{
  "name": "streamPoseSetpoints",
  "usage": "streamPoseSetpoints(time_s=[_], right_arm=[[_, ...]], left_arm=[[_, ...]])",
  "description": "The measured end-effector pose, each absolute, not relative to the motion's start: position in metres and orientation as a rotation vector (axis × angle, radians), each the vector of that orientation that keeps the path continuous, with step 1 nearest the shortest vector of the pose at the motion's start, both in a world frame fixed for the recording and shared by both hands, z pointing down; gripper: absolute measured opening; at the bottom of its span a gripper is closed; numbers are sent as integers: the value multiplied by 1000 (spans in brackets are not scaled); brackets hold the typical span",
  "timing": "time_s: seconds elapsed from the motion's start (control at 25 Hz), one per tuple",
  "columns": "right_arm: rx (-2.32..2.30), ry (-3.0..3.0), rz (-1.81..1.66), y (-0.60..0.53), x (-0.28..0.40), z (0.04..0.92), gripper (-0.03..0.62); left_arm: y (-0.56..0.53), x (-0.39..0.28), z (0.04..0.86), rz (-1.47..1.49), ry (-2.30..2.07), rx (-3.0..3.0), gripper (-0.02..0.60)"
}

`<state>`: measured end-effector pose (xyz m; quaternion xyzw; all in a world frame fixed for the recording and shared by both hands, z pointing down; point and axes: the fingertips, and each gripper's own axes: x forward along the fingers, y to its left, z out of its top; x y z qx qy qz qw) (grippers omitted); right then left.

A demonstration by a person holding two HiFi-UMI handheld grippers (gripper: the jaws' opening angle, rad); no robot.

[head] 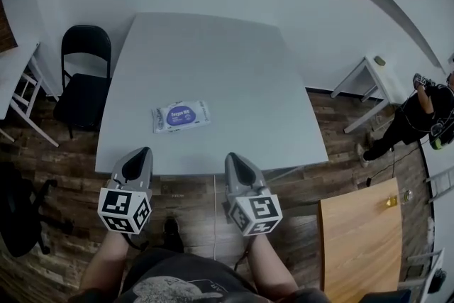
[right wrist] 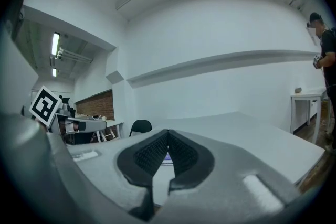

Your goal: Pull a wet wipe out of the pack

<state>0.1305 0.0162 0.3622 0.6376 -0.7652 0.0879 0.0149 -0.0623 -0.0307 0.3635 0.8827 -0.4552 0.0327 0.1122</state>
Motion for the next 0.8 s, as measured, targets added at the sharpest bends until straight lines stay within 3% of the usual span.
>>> streamPoseSetpoints(time_s=[0.8], right_arm=[[1912,-2350,332,-85,124,389,-11]], left_arm=[[-121,-58,400,215,-1294,2567,18]])
